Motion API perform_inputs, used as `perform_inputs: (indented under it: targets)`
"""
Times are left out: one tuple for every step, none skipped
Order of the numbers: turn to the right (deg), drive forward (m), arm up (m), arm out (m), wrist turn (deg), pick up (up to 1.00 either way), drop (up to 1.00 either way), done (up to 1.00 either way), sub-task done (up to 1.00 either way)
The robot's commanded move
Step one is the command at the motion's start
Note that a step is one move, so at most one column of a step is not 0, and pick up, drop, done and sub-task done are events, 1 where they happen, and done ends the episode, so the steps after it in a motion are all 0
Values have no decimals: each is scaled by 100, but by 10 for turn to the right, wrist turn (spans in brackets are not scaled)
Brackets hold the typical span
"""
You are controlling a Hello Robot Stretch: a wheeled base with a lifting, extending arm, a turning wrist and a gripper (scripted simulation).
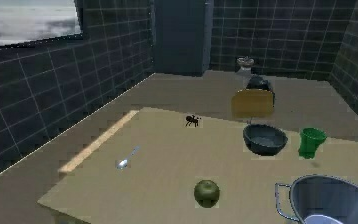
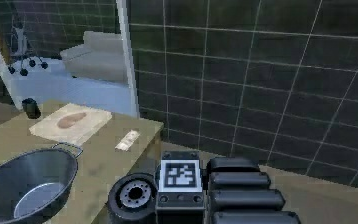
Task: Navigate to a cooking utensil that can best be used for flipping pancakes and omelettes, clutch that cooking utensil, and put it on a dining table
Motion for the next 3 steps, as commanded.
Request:
perform_inputs:
  targets:
    - [-270,0,0,0,0,0,0,0,0]
    - [90,0,0,0,0,0,0,0,0]
    - [-60,0,0,0,0,0,0,0,0]
